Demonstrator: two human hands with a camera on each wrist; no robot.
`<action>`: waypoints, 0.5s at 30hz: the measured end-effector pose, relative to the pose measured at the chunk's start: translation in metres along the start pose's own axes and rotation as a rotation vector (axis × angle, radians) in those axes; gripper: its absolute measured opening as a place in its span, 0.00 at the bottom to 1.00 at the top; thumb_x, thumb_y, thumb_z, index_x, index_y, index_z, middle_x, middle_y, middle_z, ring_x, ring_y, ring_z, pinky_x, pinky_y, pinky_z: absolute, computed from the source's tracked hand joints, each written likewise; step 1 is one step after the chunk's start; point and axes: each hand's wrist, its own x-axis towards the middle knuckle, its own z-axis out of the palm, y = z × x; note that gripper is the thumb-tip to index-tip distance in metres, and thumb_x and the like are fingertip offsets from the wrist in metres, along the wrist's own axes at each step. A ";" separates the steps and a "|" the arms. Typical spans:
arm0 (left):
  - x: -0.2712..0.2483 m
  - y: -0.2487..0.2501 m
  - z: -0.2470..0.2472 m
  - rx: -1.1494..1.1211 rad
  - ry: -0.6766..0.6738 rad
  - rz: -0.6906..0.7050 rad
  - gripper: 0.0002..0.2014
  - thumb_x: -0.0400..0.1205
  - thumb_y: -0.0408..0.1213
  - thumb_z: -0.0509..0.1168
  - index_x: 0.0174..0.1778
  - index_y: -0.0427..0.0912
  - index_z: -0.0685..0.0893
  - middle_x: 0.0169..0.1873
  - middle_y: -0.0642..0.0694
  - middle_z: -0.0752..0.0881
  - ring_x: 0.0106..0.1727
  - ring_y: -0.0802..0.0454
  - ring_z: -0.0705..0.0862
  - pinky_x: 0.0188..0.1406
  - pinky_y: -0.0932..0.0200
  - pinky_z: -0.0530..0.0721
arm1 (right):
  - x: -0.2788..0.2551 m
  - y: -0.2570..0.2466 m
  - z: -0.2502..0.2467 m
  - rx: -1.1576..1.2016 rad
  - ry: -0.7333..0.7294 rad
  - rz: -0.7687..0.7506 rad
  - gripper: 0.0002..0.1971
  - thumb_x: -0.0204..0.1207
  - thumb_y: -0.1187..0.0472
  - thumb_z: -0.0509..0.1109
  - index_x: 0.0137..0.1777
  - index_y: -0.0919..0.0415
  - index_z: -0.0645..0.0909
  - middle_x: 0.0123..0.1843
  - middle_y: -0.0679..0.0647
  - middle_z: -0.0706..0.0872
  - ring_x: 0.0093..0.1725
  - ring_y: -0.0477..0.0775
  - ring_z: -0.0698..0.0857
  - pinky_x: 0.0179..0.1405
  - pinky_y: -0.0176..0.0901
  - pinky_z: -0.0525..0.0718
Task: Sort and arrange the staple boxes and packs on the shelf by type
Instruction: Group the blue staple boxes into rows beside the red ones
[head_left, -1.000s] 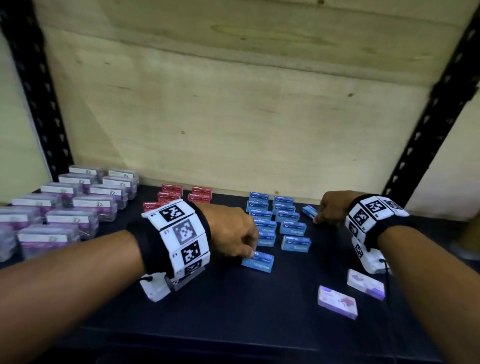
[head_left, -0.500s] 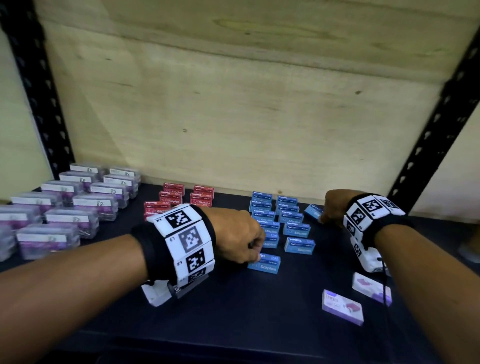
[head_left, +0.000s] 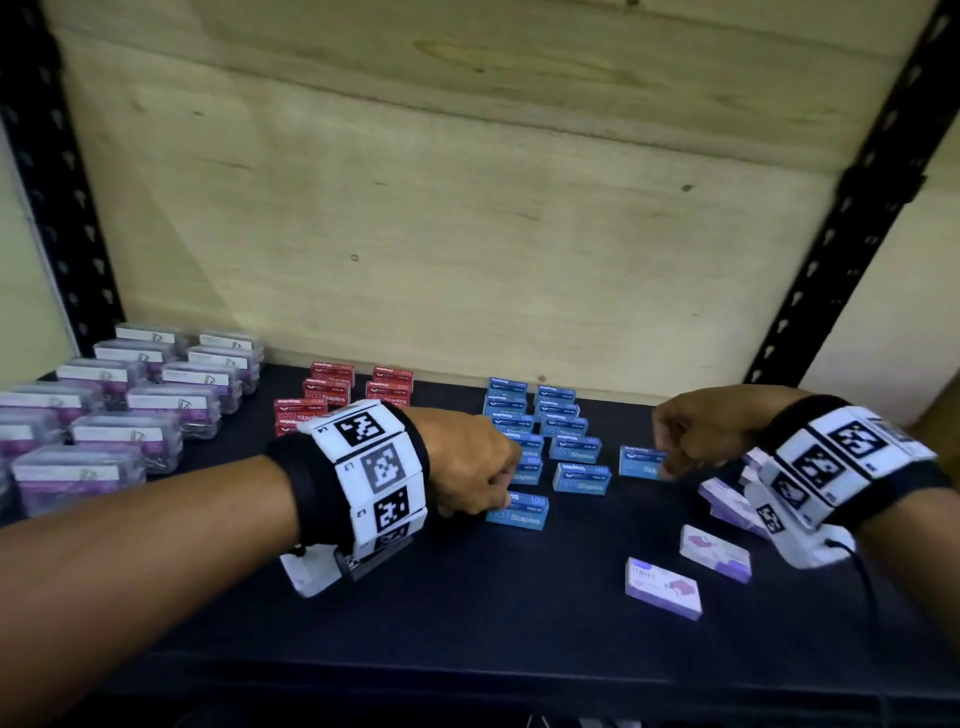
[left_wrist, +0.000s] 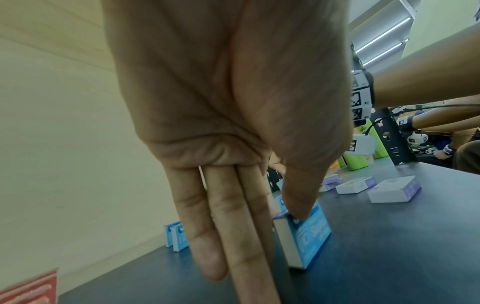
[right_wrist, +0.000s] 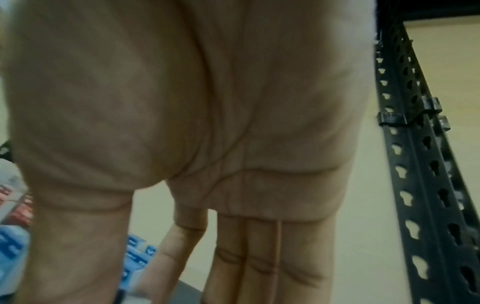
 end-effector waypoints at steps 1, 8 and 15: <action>-0.001 0.001 -0.001 0.005 -0.001 0.000 0.08 0.86 0.49 0.60 0.51 0.49 0.78 0.33 0.52 0.89 0.40 0.53 0.90 0.43 0.58 0.84 | -0.006 0.000 0.002 0.018 0.005 -0.033 0.12 0.73 0.53 0.80 0.45 0.54 0.79 0.38 0.48 0.83 0.36 0.48 0.79 0.37 0.38 0.78; -0.002 0.015 -0.003 0.162 0.025 0.008 0.11 0.88 0.46 0.56 0.57 0.43 0.76 0.30 0.53 0.78 0.30 0.58 0.77 0.35 0.61 0.76 | -0.031 -0.019 0.019 0.059 -0.038 -0.168 0.12 0.71 0.52 0.81 0.44 0.50 0.79 0.38 0.50 0.84 0.36 0.47 0.79 0.40 0.40 0.77; -0.006 0.022 0.002 0.242 0.069 -0.019 0.14 0.89 0.44 0.55 0.64 0.39 0.76 0.43 0.47 0.81 0.42 0.50 0.80 0.43 0.59 0.73 | -0.036 -0.039 0.030 0.086 0.012 -0.216 0.12 0.73 0.56 0.80 0.46 0.53 0.78 0.33 0.43 0.81 0.30 0.43 0.76 0.33 0.34 0.72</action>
